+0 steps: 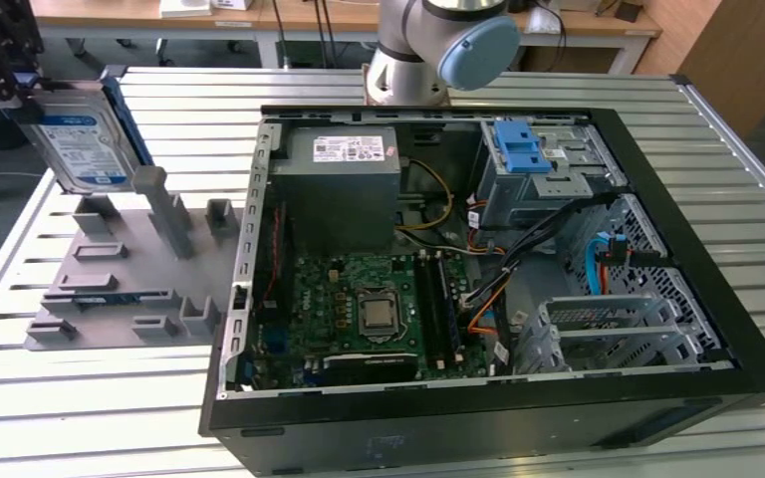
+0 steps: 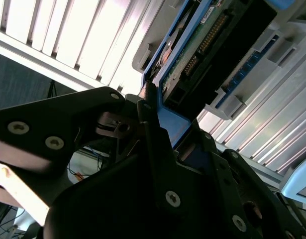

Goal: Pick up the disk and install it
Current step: 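Pick up the disk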

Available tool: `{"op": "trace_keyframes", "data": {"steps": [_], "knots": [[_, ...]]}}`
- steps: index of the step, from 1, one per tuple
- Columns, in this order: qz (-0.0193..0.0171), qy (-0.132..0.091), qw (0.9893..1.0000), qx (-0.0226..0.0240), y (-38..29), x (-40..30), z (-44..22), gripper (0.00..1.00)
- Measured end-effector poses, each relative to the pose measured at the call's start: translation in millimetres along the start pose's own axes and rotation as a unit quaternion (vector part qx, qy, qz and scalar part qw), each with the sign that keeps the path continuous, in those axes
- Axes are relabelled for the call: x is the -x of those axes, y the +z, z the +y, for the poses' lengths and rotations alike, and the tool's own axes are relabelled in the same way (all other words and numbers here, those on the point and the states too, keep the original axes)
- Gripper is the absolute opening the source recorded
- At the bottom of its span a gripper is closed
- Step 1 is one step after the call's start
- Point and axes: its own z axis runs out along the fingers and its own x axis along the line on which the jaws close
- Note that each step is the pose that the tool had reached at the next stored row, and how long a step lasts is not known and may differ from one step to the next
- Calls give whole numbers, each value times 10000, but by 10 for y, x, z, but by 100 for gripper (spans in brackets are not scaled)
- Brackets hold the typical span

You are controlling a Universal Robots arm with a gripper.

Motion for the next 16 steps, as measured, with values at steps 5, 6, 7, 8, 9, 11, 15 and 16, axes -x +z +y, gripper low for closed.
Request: {"op": "trace_keyframes", "data": {"steps": [5,6,7,8,9,11,15,16], "knots": [[0,0,10000,0,-17,0,0,36],[0,0,10000,0,-21,0,0,36],[0,0,10000,0,-25,0,0,36],[0,0,10000,0,-30,1,0,36],[0,0,10000,0,-34,1,0,36],[0,0,10000,0,-45,1,0,36],[0,0,10000,0,-62,1,0,36],[0,0,10000,0,-66,1,0,36]]}}
